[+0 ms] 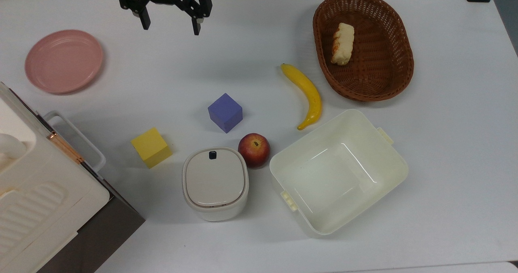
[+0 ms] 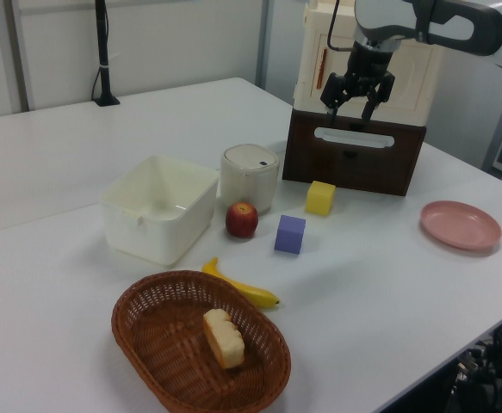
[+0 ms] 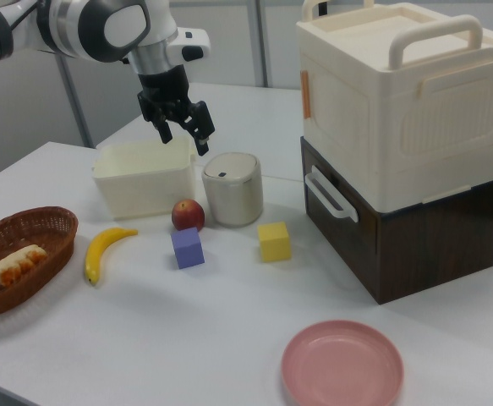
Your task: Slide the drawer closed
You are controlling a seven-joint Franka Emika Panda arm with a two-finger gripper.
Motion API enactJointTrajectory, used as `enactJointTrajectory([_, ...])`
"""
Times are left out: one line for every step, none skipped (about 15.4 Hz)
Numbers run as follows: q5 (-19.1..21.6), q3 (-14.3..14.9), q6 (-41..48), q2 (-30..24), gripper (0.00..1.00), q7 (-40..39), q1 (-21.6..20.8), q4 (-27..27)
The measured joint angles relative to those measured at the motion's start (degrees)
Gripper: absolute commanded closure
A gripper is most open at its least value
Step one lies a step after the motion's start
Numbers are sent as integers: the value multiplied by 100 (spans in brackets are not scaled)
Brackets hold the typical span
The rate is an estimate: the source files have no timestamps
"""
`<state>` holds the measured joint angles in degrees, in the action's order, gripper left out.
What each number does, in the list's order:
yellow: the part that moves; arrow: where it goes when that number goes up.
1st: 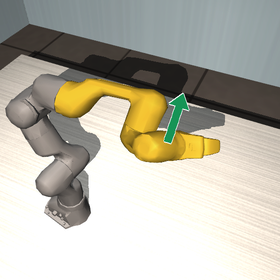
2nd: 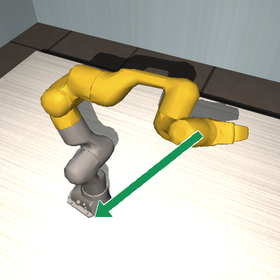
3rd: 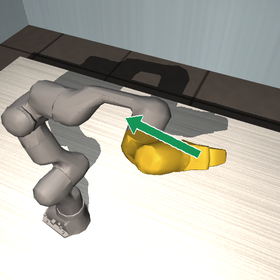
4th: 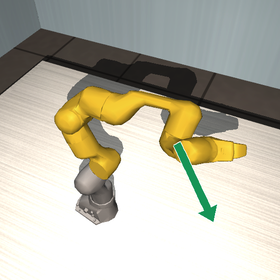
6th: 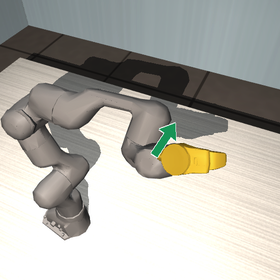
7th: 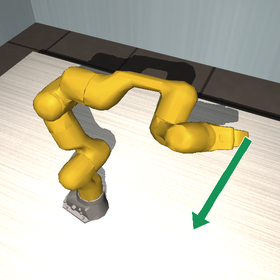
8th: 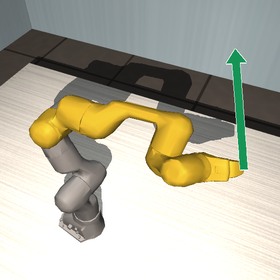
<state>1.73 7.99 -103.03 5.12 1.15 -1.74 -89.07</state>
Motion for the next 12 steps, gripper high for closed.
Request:
enactJointTrajectory([1,0,13,-2,0,0,-27,-4])
enactJointTrajectory([1,1,20,-2,0,0,-68,-11])
enactJointTrajectory([1,1,23,-2,0,0,-106,-18])
enactJointTrajectory([1,3,25,-2,0,2,-142,-25])
enactJointTrajectory([1,4,35,-2,0,2,-166,-30])
enactJointTrajectory([1,4,75,-2,0,2,-183,-32])
enactJointTrajectory([1,6,134,-2,0,2,-200,-32])
enactJointTrajectory([1,16,171,-2,0,2,-224,-32])
enactJointTrajectory([1,20,177,-2,0,2,-225,-33])
enactJointTrajectory([1,30,178,-2,0,2,-225,-33])
enactJointTrajectory([1,43,178,-2,0,2,-225,-33])
enactJointTrajectory([1,56,190,-2,0,2,-224,-33])
